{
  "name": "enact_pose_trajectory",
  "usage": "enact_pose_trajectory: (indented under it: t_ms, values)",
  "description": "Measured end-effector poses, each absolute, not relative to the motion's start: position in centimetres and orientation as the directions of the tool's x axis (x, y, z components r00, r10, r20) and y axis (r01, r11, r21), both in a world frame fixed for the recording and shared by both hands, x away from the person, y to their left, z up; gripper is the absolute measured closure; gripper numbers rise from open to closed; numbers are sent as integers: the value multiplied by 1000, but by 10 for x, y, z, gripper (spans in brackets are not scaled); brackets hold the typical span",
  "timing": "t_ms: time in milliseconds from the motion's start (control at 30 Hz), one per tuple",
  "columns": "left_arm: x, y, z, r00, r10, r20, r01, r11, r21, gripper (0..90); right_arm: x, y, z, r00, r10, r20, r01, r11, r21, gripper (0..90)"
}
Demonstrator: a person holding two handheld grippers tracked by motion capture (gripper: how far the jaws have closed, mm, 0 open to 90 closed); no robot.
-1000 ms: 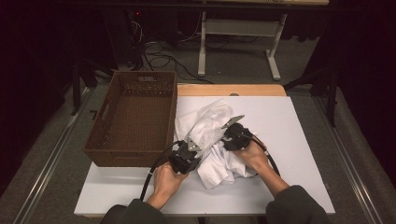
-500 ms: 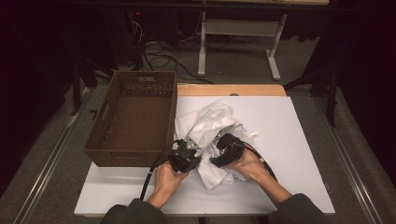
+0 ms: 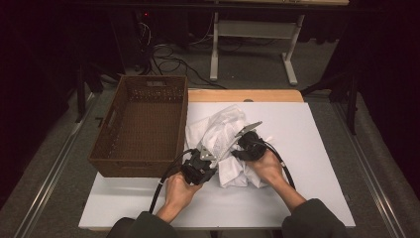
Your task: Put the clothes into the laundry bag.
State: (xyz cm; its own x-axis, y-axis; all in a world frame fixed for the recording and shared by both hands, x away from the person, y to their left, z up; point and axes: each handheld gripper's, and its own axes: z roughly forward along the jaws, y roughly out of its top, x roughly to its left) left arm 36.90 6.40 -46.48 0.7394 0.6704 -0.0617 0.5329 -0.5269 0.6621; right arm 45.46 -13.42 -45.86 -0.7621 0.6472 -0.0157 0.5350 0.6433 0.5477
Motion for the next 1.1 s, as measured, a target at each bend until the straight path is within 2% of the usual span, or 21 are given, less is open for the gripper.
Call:
enact_pose_trajectory:
  t_ms: [200, 300, 467, 567, 700, 733, 800, 900, 933, 967, 1100]
  values:
    - [362, 60, -460, 759, 649, -46, 510, -549, 662, 858, 467, -129, -465, -658, 751, -60, 595, 567, 569, 812]
    - [364, 62, -462, 752, 658, -44, 519, -550, 654, 857, 474, -127, -468, -632, 771, -77, 607, 555, 568, 779]
    - [372, 71, -470, 720, 691, -67, 561, -523, 642, 849, 459, -128, -458, -691, 714, -113, 552, 622, 555, 555]
    - [373, 70, -471, 715, 696, -64, 565, -522, 639, 847, 444, -136, -447, -721, 685, -106, 526, 640, 560, 476]
    - [373, 69, -472, 710, 701, -65, 568, -515, 642, 845, 430, -145, -442, -763, 640, -91, 497, 671, 551, 431]
    - [373, 69, -472, 709, 702, -66, 568, -514, 643, 845, 427, -144, -442, -769, 633, -88, 495, 676, 546, 440]
    - [372, 68, -472, 712, 699, -68, 565, -513, 646, 845, 425, -140, -447, -788, 605, -111, 468, 707, 531, 514]
    - [370, 68, -469, 728, 681, -77, 549, -512, 661, 846, 429, -130, -453, -792, 588, -165, 444, 740, 505, 745]
    - [370, 68, -469, 728, 681, -77, 549, -512, 661, 847, 429, -130, -453, -792, 588, -165, 444, 740, 505, 745]
    - [368, 68, -467, 734, 675, -76, 543, -515, 663, 848, 435, -126, -453, -782, 599, -172, 441, 728, 525, 835]
    - [369, 68, -470, 735, 673, -79, 552, -528, 646, 848, 448, -114, -457, -750, 646, -142, 476, 677, 562, 843]
